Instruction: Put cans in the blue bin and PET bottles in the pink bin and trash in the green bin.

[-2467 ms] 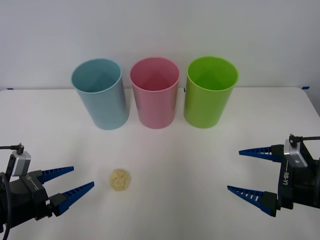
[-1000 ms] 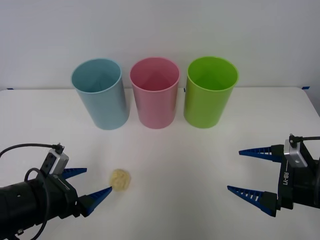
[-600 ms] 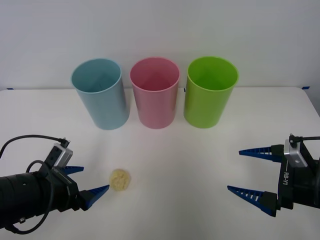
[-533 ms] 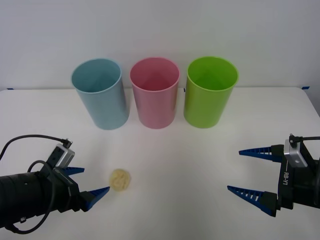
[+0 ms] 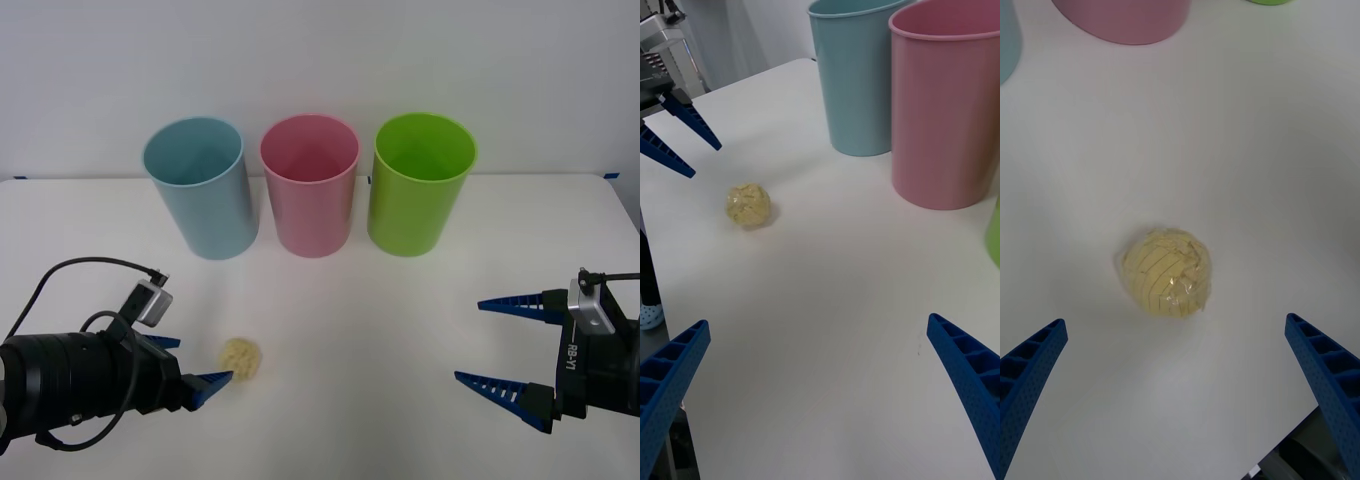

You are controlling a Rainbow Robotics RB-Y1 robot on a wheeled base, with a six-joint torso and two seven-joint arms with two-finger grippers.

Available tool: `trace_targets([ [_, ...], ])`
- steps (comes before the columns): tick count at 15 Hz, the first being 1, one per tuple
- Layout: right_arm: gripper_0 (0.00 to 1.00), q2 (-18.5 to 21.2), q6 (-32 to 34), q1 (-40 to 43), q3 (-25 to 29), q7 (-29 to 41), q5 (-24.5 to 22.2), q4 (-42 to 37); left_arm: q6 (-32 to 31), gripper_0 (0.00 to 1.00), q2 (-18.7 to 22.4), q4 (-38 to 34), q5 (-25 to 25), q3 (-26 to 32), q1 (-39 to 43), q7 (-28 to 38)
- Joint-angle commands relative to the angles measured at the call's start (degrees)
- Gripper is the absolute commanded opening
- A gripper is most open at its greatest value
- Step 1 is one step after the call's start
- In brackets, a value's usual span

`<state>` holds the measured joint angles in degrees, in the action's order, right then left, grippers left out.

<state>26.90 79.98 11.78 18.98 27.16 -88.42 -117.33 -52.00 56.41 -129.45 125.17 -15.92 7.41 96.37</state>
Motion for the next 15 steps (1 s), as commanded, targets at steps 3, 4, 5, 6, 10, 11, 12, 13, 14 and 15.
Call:
trace_targets([
  [3, 1.00, 0.0, 0.0, 0.0, 0.0, 0.0, 0.0, 0.0, -3.4, 1.00, 1.1, 1.0, 2.0, -2.4, -3.9, 1.9],
  [4, 1.00, 0.0, 0.0, 0.0, 0.0, 0.0, 0.0, 0.0, -4.4, 1.00, 1.1, 1.4, 2.4, -3.0, -4.9, 2.0],
  [5, 1.00, 0.0, 0.0, 0.0, 0.0, 0.0, 0.0, 0.0, -5.0, 1.00, 1.1, 2.2, 2.8, -4.0, -6.0, 2.1],
  [6, 1.00, 0.0, 0.0, 0.0, 0.0, 0.0, 0.0, 0.0, -5.0, 1.00, 1.1, 3.0, 3.3, -5.9, -7.6, 3.3],
  [10, 1.00, 0.0, 0.0, 0.0, 0.0, 0.0, 0.0, 0.0, -5.0, 1.00, 0.9, 5.0, 4.6, -9.9, -11.0, 3.7],
  [11, 1.00, 0.0, 0.0, 0.0, 0.0, 0.0, 0.0, 0.0, -5.0, 1.00, -0.1, 6.2, 5.0, -10.6, -12.0, 3.7],
  [12, 1.00, 0.0, 0.0, 0.0, 0.0, 0.0, 0.0, 0.0, -5.4, 1.00, -1.1, 7.3, 5.7, -11.1, -12.7, 3.7],
  [13, 1.00, 0.0, 0.0, 0.0, 0.0, 0.0, 0.0, 0.0, -6.9, 1.00, -2.3, 7.5, 7.4, -11.2, -12.9, 3.7],
  [14, 1.00, 0.0, 0.0, 0.0, 0.0, 0.0, 0.0, 0.0, -8.1, 1.00, -3.5, 7.7, 8.6, -11.2, -13.0, 3.8],
  [15, 1.00, 0.0, 0.0, 0.0, 0.0, 0.0, 0.0, 0.0, -8.3, 1.00, -4.2, 8.1, 8.9, -11.3, -13.0, 3.7],
])
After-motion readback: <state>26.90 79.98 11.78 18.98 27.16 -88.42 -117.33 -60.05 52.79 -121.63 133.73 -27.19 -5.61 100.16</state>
